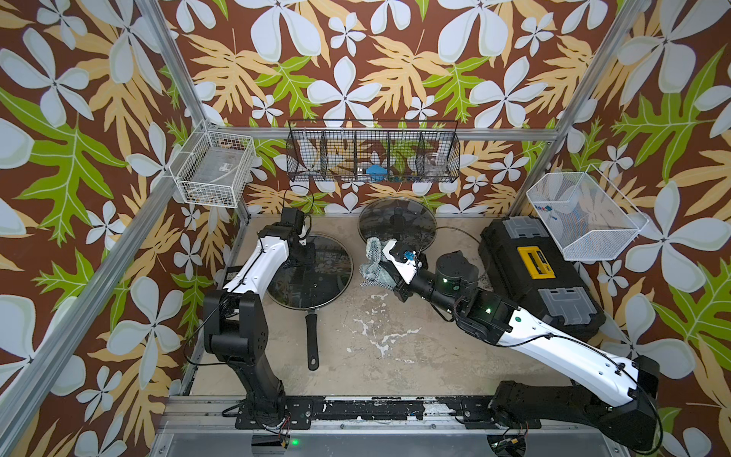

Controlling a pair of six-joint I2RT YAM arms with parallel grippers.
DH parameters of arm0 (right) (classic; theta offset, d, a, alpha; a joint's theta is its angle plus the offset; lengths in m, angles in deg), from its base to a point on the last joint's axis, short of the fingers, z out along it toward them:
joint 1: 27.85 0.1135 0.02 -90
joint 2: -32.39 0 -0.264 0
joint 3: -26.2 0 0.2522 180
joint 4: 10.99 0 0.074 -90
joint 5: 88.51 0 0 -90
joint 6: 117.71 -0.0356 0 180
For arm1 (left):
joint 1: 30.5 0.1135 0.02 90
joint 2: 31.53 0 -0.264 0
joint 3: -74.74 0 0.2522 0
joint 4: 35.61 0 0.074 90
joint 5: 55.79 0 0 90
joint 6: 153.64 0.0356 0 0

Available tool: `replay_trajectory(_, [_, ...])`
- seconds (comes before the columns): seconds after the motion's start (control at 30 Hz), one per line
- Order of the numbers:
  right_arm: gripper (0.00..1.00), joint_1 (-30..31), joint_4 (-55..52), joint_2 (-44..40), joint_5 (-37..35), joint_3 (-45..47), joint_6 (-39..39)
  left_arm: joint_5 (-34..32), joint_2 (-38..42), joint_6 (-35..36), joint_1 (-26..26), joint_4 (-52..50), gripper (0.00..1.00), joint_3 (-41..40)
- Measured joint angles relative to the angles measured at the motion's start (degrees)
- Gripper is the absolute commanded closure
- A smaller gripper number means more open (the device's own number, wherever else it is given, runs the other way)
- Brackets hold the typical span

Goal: Wipe the pot lid with a cloth
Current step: Place the pot lid on the cooking pot.

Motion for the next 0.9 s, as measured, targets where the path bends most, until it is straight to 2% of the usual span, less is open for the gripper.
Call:
replay_trajectory(0.07, [1.00,0.00,0.00,0.00,0.00,0.00,0.00,-0.11,0.15,0.02,0.00,0.22,0.77,-0.22])
replay_trajectory(0.2, [1.00,0.00,0.00,0.00,0.02,0.00,0.00,-0.20,0.70,0.20,0.00,0.96,0.58,-1.01])
replay_trajectory(0.43, [1.00,0.00,0.00,-0.09,0.02,-0.28,0.00,-1.05,1.92,0.85,0.00,-0.04,0.45,-1.14])
replay_trajectory(0.5, [1.00,0.00,0.00,-0.39,-0.04,-0.26,0.00,-1.05,2.40,0.85,0.00,-0.09,0.35,-0.96])
replay_trajectory(0.6, [1.00,-0.04,0.00,-1.44,-1.09,0.11,-0.02,-1.03,3.08,0.76,0.00,-0.13,0.11,-0.63])
replay_trajectory(0.67, [1.00,-0.11,0.04,-2.25,-1.46,0.81,-0.13,-1.03,4.13,0.07,0.00,-0.13,0.01,-0.61])
replay_trajectory(0.9, [1.00,-3.50,0.07,-6.08,-5.68,4.94,-2.60,-2.01,10.78,-2.56,-0.02,2.84,0.00,-2.19])
